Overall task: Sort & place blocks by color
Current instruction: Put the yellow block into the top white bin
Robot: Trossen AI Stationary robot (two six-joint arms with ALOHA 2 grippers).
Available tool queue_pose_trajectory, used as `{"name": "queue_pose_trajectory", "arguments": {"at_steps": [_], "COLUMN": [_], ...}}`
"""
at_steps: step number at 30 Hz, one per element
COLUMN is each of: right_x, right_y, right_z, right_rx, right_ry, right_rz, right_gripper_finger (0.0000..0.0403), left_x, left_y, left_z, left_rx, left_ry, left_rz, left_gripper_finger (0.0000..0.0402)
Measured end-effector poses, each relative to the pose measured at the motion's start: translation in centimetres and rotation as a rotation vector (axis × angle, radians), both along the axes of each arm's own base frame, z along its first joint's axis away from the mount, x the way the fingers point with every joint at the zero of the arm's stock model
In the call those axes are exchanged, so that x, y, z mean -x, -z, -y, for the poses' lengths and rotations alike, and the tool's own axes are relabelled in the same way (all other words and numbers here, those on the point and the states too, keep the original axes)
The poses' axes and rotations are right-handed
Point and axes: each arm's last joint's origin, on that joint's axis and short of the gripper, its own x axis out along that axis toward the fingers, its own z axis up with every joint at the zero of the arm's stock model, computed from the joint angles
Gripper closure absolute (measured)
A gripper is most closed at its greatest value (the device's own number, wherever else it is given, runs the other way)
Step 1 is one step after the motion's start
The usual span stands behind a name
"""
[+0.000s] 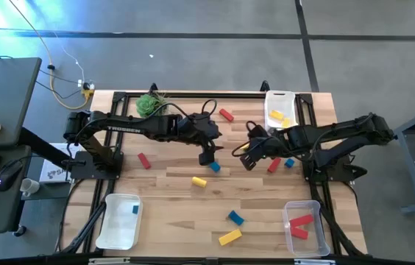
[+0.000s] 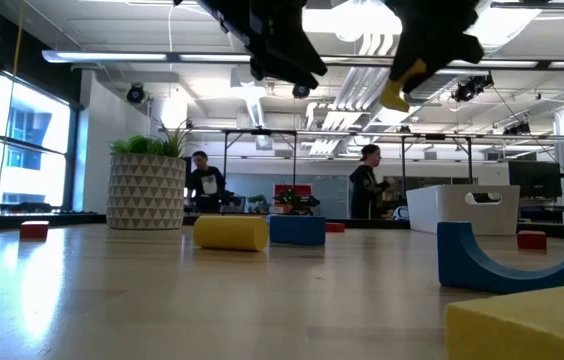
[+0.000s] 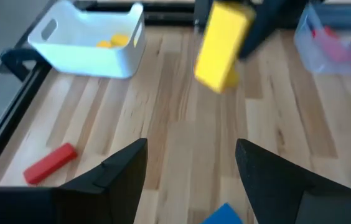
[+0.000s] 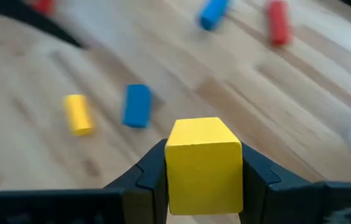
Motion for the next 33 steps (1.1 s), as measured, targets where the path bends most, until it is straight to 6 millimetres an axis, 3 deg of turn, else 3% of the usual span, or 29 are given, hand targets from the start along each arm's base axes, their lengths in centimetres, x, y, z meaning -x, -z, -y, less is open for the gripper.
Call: {"name": "queue_pose_trajectory", "arguments": {"at_steps": [6,13,24,33], "right_x": [1.5,2.7,4.7,7.1], "right_y": [0.6,0.9,0.8,0.8], "right_z": [1.5,4.6,11.6,16.6], "right_rx": [0.015,0.076,0.151,0.129], "right_ry": [0.189,0.342,0.448,0.578], "right_rz": [-0.124,-0.235,-0.404,-0.445], "right_gripper_finger": [0.0293,0.0295,0.0295,0.0295], "left_x": [0.5,0.8,1.6,2.1], "left_y": [0.4,0.3,0.3,0.3], "left_z": [-0.9,-2.2,-5.2,-6.4], "left_rx": [-0.032,-0.036,-0.053,-0.051], "left_ry": [0.008,-0.024,-0.107,-0.140], "left_rz": [-0.065,-0.058,-0.060,-0.059], "left_gripper_finger": [0.0171,0.0170,0.0170,0.0170]}}
